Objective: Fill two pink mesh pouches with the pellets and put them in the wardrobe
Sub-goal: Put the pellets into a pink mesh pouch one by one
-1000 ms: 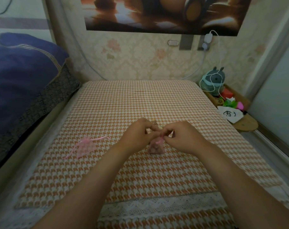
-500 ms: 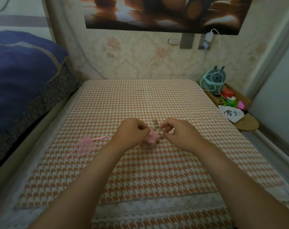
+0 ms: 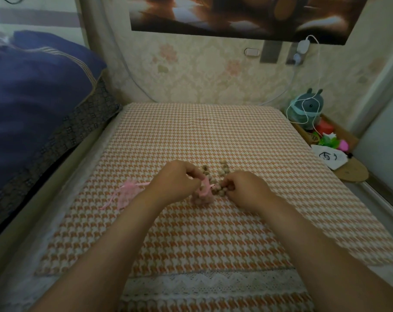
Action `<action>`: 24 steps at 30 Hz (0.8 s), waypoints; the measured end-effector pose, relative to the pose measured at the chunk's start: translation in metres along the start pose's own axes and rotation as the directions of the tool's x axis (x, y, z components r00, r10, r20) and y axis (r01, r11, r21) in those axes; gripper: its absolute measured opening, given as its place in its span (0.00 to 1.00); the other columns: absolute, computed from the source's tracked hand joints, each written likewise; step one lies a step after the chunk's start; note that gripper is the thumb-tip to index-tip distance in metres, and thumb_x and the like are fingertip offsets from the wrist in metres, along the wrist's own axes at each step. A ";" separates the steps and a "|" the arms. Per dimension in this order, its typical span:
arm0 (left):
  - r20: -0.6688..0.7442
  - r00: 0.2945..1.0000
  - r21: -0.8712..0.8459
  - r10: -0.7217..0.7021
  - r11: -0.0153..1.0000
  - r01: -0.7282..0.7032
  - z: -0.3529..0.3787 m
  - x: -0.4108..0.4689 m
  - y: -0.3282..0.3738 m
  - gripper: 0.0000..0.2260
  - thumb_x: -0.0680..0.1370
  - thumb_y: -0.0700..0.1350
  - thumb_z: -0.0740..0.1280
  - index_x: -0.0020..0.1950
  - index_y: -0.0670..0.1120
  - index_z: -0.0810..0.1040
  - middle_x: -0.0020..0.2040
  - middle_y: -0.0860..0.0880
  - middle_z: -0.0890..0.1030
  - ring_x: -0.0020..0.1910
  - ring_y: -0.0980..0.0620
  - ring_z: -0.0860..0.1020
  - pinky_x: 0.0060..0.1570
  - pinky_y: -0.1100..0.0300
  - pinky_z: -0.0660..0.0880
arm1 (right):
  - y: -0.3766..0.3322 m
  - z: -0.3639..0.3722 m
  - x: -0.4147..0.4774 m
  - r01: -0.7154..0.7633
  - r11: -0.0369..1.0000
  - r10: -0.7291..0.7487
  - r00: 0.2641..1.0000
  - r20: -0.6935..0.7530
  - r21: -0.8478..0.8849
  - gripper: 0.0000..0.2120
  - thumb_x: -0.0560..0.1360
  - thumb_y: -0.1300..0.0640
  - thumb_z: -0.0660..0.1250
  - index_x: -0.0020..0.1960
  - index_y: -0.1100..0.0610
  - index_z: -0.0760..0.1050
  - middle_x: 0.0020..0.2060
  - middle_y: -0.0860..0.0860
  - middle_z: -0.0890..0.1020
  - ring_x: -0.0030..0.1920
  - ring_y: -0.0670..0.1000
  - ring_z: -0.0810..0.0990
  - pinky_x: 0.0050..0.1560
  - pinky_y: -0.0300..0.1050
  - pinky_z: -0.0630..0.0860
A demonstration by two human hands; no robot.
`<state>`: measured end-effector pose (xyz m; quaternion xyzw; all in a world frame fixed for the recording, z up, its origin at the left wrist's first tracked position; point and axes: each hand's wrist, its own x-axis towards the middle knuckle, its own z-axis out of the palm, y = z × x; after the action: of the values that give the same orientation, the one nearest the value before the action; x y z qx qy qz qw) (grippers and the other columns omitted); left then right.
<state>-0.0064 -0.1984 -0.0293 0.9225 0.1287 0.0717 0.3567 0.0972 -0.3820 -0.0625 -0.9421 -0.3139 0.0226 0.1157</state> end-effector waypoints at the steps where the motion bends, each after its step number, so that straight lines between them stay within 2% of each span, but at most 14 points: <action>1: 0.011 1.000 -0.010 -0.002 1.000 0.002 -0.001 0.000 0.000 0.07 0.73 0.45 0.68 0.41 0.58 0.83 0.38 0.54 0.85 0.28 0.54 0.79 0.33 0.57 0.78 | -0.001 0.001 0.001 -0.004 1.000 0.004 1.000 -0.002 -0.006 0.11 0.76 0.54 0.68 0.57 0.45 0.82 0.52 0.45 0.83 0.50 0.50 0.81 0.43 0.43 0.72; 3: 0.022 1.000 -0.028 0.001 1.000 -0.001 -0.003 0.000 0.000 0.08 0.74 0.45 0.67 0.40 0.59 0.82 0.39 0.53 0.85 0.27 0.53 0.77 0.33 0.55 0.78 | -0.003 0.000 0.002 -0.009 1.000 0.009 1.000 -0.011 -0.017 0.10 0.76 0.53 0.68 0.55 0.45 0.82 0.51 0.45 0.83 0.49 0.50 0.81 0.43 0.43 0.72; 5: 0.025 0.999 -0.047 0.021 0.999 -0.020 -0.005 0.000 -0.001 0.10 0.74 0.44 0.67 0.39 0.61 0.81 0.45 0.56 0.84 0.33 0.50 0.82 0.38 0.53 0.81 | -0.006 -0.008 0.001 -0.008 1.000 0.007 0.999 -0.049 -0.004 0.08 0.77 0.52 0.68 0.55 0.46 0.82 0.52 0.45 0.84 0.50 0.50 0.81 0.46 0.45 0.76; 7: 0.035 0.999 -0.068 0.034 0.997 -0.031 -0.005 0.001 -0.003 0.12 0.75 0.43 0.67 0.40 0.62 0.80 0.47 0.59 0.82 0.39 0.51 0.84 0.44 0.52 0.82 | -0.012 -0.018 -0.001 0.007 0.997 0.004 0.991 -0.133 0.076 0.09 0.78 0.52 0.68 0.56 0.47 0.83 0.53 0.44 0.84 0.52 0.49 0.81 0.51 0.48 0.79; 9: 0.049 0.998 -0.076 0.042 0.996 -0.039 -0.004 0.002 -0.005 0.11 0.74 0.43 0.67 0.42 0.60 0.81 0.47 0.59 0.83 0.40 0.54 0.84 0.47 0.52 0.82 | -0.022 -0.027 -0.004 0.070 0.976 -0.023 0.974 -0.225 0.207 0.09 0.77 0.53 0.69 0.56 0.47 0.83 0.52 0.43 0.84 0.53 0.46 0.81 0.54 0.48 0.79; 12: 0.046 0.998 -0.076 0.052 0.996 -0.049 -0.003 0.005 -0.008 0.10 0.75 0.44 0.66 0.48 0.58 0.83 0.48 0.56 0.84 0.40 0.56 0.83 0.46 0.54 0.81 | -0.039 -0.032 -0.010 0.203 0.925 -0.118 0.957 -0.265 0.323 0.10 0.75 0.54 0.70 0.56 0.46 0.82 0.49 0.40 0.84 0.46 0.36 0.79 0.50 0.40 0.76; 15: 0.051 0.996 -0.089 0.077 0.993 -0.073 -0.002 0.005 -0.010 0.10 0.75 0.44 0.66 0.50 0.55 0.83 0.44 0.54 0.84 0.38 0.56 0.81 0.41 0.58 0.77 | -0.052 -0.030 -0.012 0.260 0.926 -0.192 0.949 -0.251 0.274 0.09 0.76 0.51 0.70 0.55 0.44 0.82 0.49 0.39 0.83 0.39 0.32 0.75 0.42 0.34 0.70; 19: 0.055 0.993 -0.113 0.108 0.988 -0.101 0.000 0.005 -0.014 0.11 0.76 0.42 0.65 0.54 0.53 0.83 0.47 0.54 0.84 0.40 0.60 0.78 0.45 0.61 0.74 | -0.056 -0.026 -0.009 0.281 0.946 -0.238 0.940 -0.244 0.162 0.09 0.76 0.47 0.69 0.55 0.42 0.81 0.50 0.39 0.81 0.50 0.40 0.78 0.50 0.45 0.77; 21: 0.049 0.993 -0.120 0.105 0.988 -0.099 0.000 0.004 -0.015 0.12 0.77 0.43 0.65 0.56 0.52 0.83 0.50 0.55 0.84 0.42 0.60 0.79 0.47 0.62 0.75 | -0.056 -0.026 -0.007 0.280 0.954 -0.252 0.942 -0.221 0.104 0.10 0.76 0.46 0.68 0.56 0.42 0.81 0.51 0.41 0.79 0.51 0.42 0.78 0.50 0.47 0.77; 24: 0.040 0.996 -0.127 0.077 0.989 -0.072 -0.001 0.004 -0.015 0.11 0.77 0.45 0.66 0.58 0.51 0.83 0.53 0.54 0.84 0.46 0.58 0.80 0.49 0.62 0.75 | -0.053 -0.027 -0.005 0.267 0.956 -0.236 0.946 -0.222 0.124 0.10 0.77 0.44 0.68 0.57 0.43 0.81 0.51 0.40 0.77 0.44 0.38 0.74 0.44 0.38 0.73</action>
<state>-0.0055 -0.1854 -0.0386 0.9039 0.0814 0.0721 0.4136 0.0649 -0.3497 -0.0244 -0.8799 -0.4156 -0.0657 0.2209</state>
